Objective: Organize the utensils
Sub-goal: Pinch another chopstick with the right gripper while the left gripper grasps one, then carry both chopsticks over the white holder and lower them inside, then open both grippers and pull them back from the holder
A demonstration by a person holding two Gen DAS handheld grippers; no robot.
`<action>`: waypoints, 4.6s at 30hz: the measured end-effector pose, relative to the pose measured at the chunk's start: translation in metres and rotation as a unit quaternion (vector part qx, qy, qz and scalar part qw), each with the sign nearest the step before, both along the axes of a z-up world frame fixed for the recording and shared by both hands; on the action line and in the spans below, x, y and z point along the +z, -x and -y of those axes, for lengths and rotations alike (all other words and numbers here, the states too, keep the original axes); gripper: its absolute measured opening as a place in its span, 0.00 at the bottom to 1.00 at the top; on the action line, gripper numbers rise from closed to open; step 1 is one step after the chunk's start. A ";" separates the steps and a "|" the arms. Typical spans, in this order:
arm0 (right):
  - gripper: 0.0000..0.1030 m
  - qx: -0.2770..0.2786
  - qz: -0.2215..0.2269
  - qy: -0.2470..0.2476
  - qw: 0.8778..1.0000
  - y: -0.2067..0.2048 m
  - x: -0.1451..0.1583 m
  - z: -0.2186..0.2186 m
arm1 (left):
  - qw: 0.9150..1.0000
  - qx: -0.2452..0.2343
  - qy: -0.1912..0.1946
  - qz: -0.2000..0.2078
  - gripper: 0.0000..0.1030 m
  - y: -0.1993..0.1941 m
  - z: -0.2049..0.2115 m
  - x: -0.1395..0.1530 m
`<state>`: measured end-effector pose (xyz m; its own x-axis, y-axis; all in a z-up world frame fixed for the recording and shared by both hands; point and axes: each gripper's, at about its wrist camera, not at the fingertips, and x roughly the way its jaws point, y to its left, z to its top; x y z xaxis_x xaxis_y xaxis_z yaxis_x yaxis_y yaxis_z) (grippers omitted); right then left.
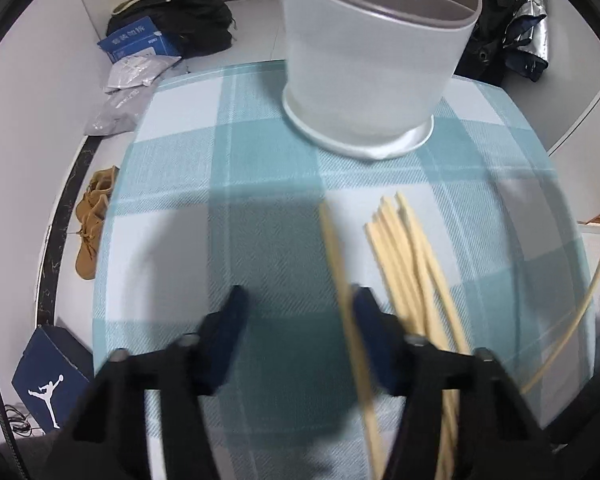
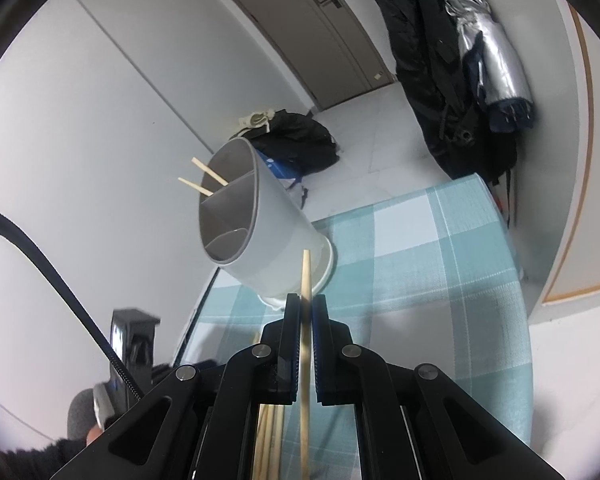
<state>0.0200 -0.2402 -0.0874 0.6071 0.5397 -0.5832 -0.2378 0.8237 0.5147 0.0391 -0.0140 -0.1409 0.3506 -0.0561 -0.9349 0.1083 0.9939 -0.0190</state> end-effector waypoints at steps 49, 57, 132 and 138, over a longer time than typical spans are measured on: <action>0.04 0.025 0.121 0.090 0.988 0.051 0.033 -0.067 | 0.977 -0.007 0.155 0.148 0.02 0.036 -0.013 0.111; 0.04 0.029 0.152 0.089 0.984 0.049 0.049 -0.069 | 0.973 -0.031 0.175 0.146 0.02 0.028 -0.015 0.127; 0.18 0.096 0.148 0.080 0.981 -0.109 0.105 -0.080 | 0.972 0.019 0.147 0.183 0.15 -0.088 -0.042 0.195; 0.40 0.045 0.150 0.071 0.985 -0.068 0.126 -0.054 | 0.969 0.082 0.089 0.217 0.60 -0.047 -0.037 0.207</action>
<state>0.0883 -0.1860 0.0382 0.7176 0.5247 -0.4581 -0.4368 0.8513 0.2908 0.0860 0.0233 0.0656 0.7262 -0.1141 -0.6780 -0.0137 0.9835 -0.1802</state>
